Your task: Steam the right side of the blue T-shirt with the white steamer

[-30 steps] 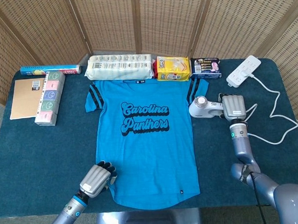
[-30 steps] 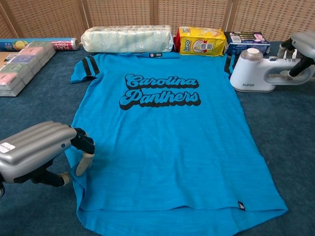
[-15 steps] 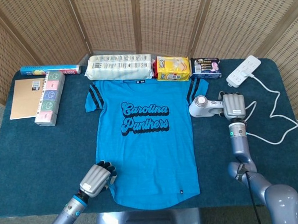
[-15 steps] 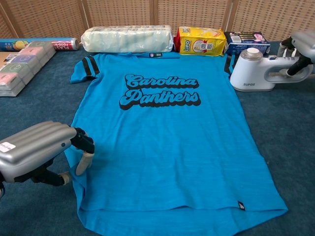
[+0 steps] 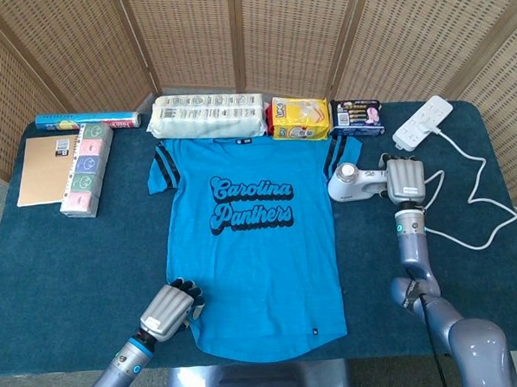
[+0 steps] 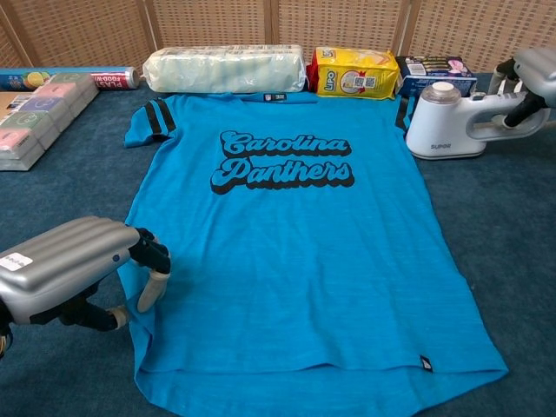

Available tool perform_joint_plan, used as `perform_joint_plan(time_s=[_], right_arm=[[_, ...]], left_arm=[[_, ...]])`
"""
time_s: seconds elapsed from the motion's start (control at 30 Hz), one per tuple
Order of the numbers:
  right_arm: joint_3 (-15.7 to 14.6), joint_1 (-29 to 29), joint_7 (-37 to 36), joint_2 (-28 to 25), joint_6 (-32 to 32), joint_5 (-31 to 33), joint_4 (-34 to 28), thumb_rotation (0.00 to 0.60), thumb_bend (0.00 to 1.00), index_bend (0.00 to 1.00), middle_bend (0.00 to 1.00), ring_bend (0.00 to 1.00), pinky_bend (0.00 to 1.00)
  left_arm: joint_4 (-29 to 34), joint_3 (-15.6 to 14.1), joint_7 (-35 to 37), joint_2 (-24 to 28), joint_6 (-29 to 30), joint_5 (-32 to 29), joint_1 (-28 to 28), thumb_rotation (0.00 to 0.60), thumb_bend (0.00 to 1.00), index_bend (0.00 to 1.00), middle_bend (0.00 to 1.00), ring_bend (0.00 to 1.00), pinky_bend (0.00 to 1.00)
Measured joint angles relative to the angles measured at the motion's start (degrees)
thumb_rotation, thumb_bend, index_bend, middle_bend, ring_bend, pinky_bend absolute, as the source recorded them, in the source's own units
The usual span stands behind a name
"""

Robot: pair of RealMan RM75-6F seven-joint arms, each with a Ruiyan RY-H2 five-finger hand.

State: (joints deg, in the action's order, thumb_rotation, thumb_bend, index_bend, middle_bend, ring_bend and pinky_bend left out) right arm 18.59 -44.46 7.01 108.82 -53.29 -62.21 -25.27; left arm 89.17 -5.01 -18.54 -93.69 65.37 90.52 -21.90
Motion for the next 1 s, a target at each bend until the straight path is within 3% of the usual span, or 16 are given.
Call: perform_joint_plan(time_s=[0.4, 0.7, 1.0], right_arm=[[-0.9, -1.1, 1.0, 0.7, 2.6, -2.1, 2.9, 0.600, 0.33, 0.69, 0.75, 0.75, 0.73], [-0.5, 0.3, -3.8, -2.2, 2.2, -2.8, -1.5, 0.600, 0.32, 0.71, 0.77, 0.78, 0.76], [1.0, 3.1, -5.7, -7.3, 0.6, -1.8, -11.7, 0.600, 0.31, 0.71, 0.77, 0.78, 0.76]], left_arm=[[0.6, -0.3, -0.3, 0.2, 0.6, 0.0, 0.4, 0.599, 0.47, 0.67, 0.51, 0.36, 0.34], [0.4, -0.5, -0.1, 0.2, 0.8, 0.3, 0.4, 0.597, 0.47, 0.67, 0.51, 0.36, 0.34], [1.0, -0.7, -0.6, 0.4, 1.2, 1.0, 0.4, 0.599, 0.47, 0.67, 0.51, 0.36, 0.34]])
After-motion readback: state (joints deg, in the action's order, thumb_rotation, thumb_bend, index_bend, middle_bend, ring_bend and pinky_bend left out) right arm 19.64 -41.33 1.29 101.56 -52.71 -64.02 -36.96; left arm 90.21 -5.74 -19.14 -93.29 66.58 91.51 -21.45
